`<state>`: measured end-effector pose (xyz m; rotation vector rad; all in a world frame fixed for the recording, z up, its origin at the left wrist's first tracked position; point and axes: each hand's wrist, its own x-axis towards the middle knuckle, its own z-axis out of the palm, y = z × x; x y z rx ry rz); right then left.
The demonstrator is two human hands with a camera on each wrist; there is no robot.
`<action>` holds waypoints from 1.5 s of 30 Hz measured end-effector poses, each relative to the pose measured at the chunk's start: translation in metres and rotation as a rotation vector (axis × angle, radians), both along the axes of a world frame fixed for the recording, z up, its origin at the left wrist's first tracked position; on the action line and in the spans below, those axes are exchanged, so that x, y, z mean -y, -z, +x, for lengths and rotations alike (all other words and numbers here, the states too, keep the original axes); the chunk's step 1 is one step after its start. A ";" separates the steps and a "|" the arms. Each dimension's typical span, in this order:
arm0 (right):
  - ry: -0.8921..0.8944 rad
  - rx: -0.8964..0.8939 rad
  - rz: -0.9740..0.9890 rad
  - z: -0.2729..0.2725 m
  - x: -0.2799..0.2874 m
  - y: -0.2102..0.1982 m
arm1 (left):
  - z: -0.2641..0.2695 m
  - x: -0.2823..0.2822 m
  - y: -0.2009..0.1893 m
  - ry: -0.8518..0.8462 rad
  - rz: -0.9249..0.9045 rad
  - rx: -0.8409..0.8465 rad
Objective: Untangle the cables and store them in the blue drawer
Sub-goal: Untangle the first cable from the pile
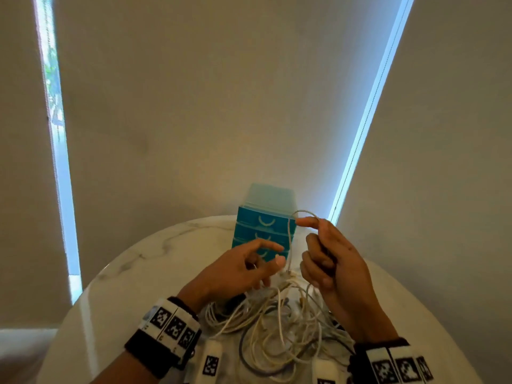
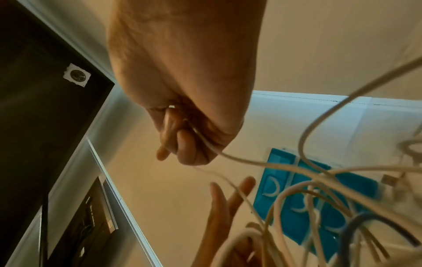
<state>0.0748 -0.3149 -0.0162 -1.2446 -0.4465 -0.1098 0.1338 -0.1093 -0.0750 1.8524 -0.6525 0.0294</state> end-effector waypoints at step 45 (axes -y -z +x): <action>0.209 -0.048 -0.473 0.016 0.002 0.061 | -0.021 0.000 -0.015 -0.414 -0.778 0.131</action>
